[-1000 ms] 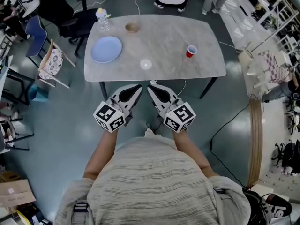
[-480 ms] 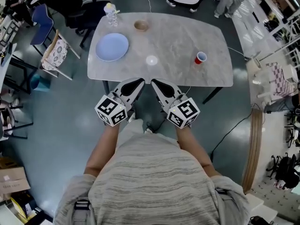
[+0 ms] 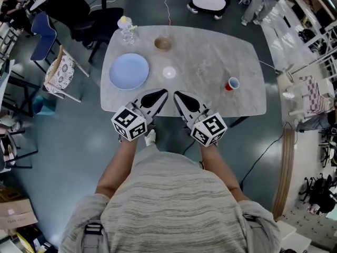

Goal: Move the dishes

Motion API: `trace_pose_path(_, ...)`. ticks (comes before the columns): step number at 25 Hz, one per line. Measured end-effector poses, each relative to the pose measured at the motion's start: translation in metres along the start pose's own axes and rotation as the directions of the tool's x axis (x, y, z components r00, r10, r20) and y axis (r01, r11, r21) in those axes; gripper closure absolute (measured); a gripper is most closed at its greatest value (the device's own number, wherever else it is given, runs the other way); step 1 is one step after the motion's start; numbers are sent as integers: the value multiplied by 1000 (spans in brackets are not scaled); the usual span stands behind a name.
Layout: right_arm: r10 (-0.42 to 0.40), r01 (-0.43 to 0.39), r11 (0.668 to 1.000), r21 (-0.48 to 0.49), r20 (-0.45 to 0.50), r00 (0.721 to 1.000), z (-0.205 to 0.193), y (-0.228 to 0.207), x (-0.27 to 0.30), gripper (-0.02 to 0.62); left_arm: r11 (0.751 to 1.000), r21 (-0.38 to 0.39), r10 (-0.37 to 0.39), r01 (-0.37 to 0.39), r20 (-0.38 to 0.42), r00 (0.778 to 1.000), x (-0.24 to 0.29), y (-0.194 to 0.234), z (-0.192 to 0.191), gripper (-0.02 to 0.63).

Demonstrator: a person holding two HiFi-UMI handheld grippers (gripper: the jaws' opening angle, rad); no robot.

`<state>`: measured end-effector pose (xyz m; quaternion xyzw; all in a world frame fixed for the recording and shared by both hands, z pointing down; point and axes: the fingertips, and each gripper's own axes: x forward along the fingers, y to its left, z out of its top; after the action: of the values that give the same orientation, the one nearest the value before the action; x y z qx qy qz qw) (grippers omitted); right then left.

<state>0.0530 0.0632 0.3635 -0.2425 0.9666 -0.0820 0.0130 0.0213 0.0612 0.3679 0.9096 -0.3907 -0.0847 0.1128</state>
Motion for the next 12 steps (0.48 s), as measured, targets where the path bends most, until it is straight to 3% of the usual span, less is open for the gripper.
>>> trace_pose_path(12,-76,75,997,-21,-26,997,-1,-58,104,577,997,-9,-76,75,-61,995,32,113,14,581)
